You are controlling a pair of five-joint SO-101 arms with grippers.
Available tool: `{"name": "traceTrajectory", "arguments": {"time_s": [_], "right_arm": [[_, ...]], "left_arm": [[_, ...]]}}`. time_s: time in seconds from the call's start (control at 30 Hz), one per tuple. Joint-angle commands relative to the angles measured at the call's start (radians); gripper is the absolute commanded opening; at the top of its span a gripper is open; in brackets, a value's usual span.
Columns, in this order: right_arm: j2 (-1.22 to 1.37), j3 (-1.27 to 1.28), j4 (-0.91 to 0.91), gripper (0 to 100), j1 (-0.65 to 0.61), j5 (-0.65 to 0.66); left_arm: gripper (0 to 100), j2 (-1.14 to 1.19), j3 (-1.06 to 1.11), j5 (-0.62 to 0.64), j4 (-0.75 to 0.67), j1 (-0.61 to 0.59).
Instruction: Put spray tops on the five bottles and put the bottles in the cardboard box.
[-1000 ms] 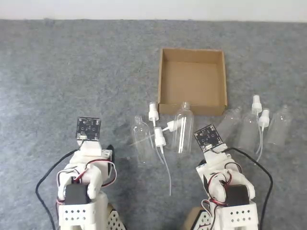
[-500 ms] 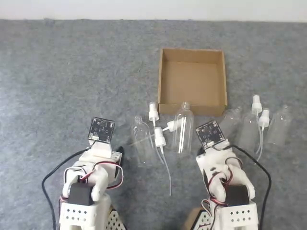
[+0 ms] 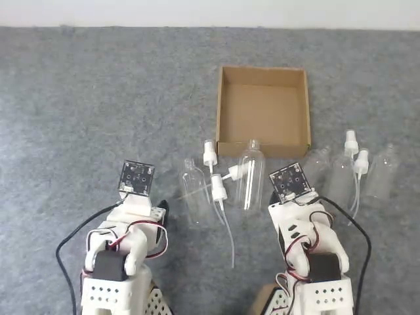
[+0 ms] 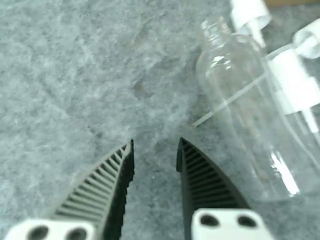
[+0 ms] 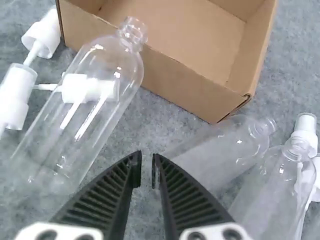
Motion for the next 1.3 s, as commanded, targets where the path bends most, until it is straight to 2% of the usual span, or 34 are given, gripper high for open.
{"name": "traceTrajectory", "arguments": {"time_s": [0.0,0.13,0.27,0.43,0.63,0.83,0.9,1.27], "right_arm": [[-0.018,-0.074,0.016,1.0,0.012,0.005],[-0.018,-0.207,0.137,1.0,0.012,0.003],[-0.013,-0.448,0.239,1.0,0.018,0.009],[0.068,-0.729,0.3,1.0,0.177,0.003],[0.565,-0.914,0.22,1.6,0.355,0.011],[1.096,-1.2,0.226,19.0,0.527,0.009],[1.244,-1.293,0.228,21.0,0.576,0.011],[1.839,-1.591,0.22,21.0,0.639,0.054]], "left_arm": [[13,-0.018,-0.007,-0.002,0.0,-0.006],[13,-0.018,-0.007,-0.002,0.003,-0.008],[13,-0.018,-0.007,-0.002,0.003,-0.008],[13,-0.018,-0.007,-0.002,0.003,-0.008],[13,-0.018,-0.007,-0.002,0.003,-0.008],[13,-0.018,-0.007,-0.002,0.003,-0.008],[13,-0.018,-0.007,-0.002,0.003,-0.008],[13,-0.018,-0.007,-0.002,0.003,-0.008]]}}
